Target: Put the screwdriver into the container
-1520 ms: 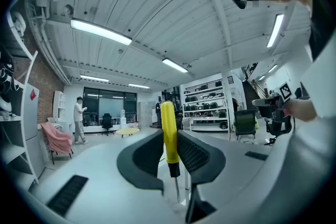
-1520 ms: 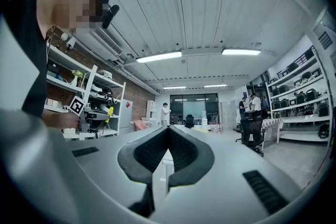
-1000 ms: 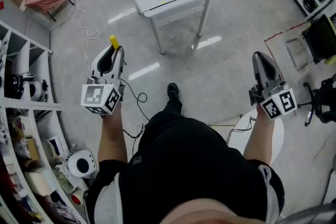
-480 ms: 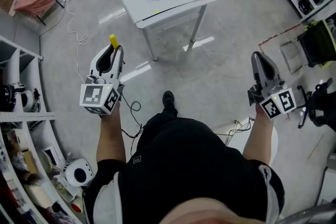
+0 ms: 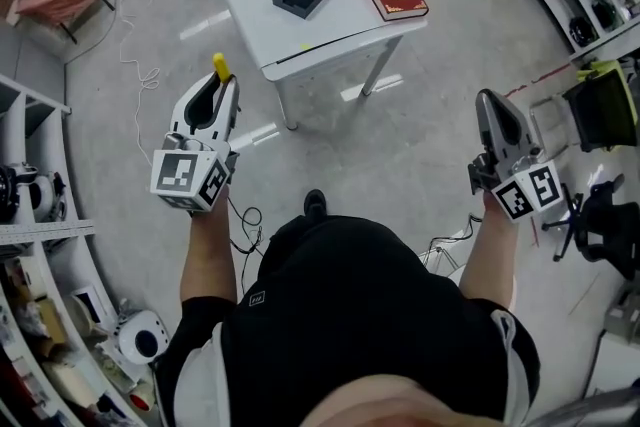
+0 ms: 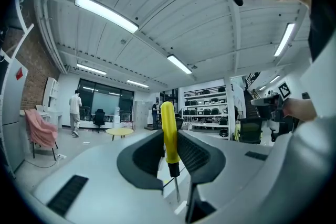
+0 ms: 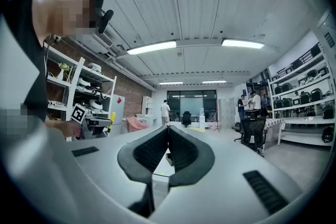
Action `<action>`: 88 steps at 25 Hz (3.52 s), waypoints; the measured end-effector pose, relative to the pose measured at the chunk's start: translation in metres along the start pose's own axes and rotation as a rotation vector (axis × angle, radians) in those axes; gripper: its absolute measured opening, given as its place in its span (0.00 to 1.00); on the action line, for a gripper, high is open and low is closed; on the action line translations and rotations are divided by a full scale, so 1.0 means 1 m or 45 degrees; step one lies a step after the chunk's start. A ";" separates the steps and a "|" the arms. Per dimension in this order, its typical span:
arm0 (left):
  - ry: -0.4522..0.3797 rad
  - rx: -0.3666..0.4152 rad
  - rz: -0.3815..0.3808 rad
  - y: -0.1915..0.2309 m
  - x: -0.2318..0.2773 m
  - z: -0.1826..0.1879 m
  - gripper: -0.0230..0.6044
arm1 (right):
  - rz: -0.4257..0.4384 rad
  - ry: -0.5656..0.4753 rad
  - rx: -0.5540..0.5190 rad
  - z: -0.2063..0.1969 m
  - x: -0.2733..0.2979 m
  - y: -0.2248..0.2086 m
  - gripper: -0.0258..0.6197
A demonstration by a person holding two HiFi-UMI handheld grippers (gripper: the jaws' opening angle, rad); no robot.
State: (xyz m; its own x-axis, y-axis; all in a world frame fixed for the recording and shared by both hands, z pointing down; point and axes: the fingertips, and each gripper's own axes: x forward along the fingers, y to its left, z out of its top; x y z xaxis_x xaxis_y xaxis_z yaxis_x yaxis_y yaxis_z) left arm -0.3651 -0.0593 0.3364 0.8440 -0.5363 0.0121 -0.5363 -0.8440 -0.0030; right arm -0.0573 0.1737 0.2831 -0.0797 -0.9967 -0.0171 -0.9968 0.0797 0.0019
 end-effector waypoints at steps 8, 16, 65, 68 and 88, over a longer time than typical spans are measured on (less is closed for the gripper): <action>-0.002 -0.017 -0.004 0.030 0.026 -0.001 0.17 | 0.023 0.004 0.016 -0.001 0.048 -0.005 0.08; -0.006 -0.046 0.029 0.042 0.036 -0.007 0.17 | 0.076 0.010 0.024 -0.003 0.076 -0.011 0.08; 0.129 -0.098 0.439 -0.059 0.323 -0.012 0.18 | 0.563 0.059 0.275 -0.057 0.229 -0.356 0.08; 0.124 -0.104 0.438 -0.052 0.336 -0.017 0.17 | 0.576 0.071 0.273 -0.061 0.244 -0.359 0.08; 0.200 -0.185 0.452 0.081 0.433 -0.051 0.18 | 0.722 0.190 0.259 -0.073 0.436 -0.347 0.08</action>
State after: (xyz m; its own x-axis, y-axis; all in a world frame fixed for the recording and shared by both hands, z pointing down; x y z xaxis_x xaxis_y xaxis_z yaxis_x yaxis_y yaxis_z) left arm -0.0435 -0.3593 0.3929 0.6000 -0.7776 0.1883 -0.7995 -0.5911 0.1067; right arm 0.2537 -0.2901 0.3479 -0.6104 -0.7889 0.0708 -0.7808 0.5844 -0.2210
